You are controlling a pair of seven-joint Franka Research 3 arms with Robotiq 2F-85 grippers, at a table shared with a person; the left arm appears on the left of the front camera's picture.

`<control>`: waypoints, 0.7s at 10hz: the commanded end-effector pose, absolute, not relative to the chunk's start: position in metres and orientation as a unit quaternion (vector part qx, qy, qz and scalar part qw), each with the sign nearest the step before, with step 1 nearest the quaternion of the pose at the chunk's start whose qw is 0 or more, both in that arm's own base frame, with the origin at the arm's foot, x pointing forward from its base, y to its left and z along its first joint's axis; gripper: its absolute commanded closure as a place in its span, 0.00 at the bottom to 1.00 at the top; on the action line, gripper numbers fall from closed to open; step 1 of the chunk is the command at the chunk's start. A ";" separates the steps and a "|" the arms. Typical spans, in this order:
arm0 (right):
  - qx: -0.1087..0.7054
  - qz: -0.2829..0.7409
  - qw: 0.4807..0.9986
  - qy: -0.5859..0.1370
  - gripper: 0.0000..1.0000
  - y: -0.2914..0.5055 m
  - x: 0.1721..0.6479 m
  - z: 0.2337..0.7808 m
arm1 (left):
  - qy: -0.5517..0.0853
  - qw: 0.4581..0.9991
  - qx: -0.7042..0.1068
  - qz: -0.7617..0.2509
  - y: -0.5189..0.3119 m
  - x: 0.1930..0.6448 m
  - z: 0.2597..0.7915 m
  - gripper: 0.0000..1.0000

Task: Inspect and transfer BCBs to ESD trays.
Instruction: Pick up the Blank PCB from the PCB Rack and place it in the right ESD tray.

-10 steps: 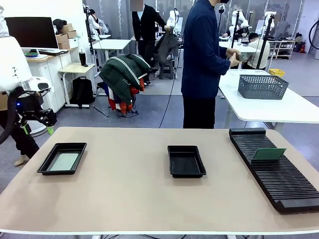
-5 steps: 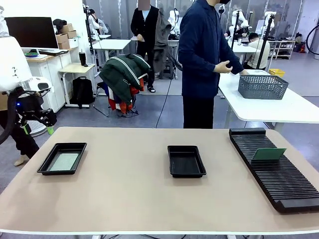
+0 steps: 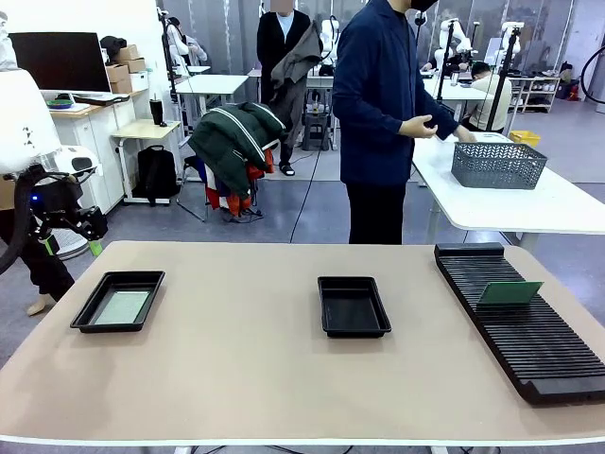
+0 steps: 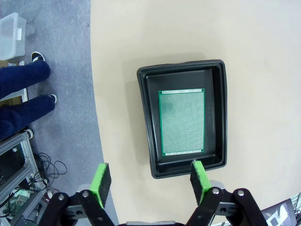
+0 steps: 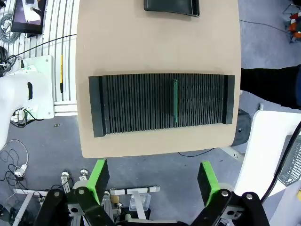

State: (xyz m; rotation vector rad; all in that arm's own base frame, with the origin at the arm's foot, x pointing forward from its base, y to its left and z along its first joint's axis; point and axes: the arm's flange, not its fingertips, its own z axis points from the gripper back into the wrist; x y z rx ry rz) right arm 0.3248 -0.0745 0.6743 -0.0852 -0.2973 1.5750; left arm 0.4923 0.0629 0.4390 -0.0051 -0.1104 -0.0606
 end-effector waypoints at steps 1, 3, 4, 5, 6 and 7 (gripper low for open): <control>-0.035 0.707 0.693 -0.134 0.00 -0.075 0.325 0.675 | -0.058 0.998 -0.005 -0.029 0.063 0.491 0.437 0.10; -0.038 0.711 0.688 -0.139 0.00 -0.074 0.338 0.659 | -0.058 0.998 -0.005 -0.029 0.063 0.491 0.437 0.10; -0.041 0.720 0.680 -0.132 0.00 -0.071 0.346 0.643 | -0.058 0.998 -0.005 -0.029 0.063 0.491 0.437 0.10; -0.044 0.724 0.676 -0.131 0.00 -0.068 0.353 0.626 | -0.058 0.998 -0.005 -0.029 0.063 0.491 0.437 0.10; -0.045 0.727 0.674 -0.126 0.00 -0.065 0.362 0.607 | -0.058 0.998 -0.005 -0.029 0.063 0.491 0.437 0.10; -0.042 0.732 0.668 -0.126 0.00 -0.065 0.372 0.585 | -0.058 0.998 -0.005 -0.029 0.063 0.491 0.437 0.10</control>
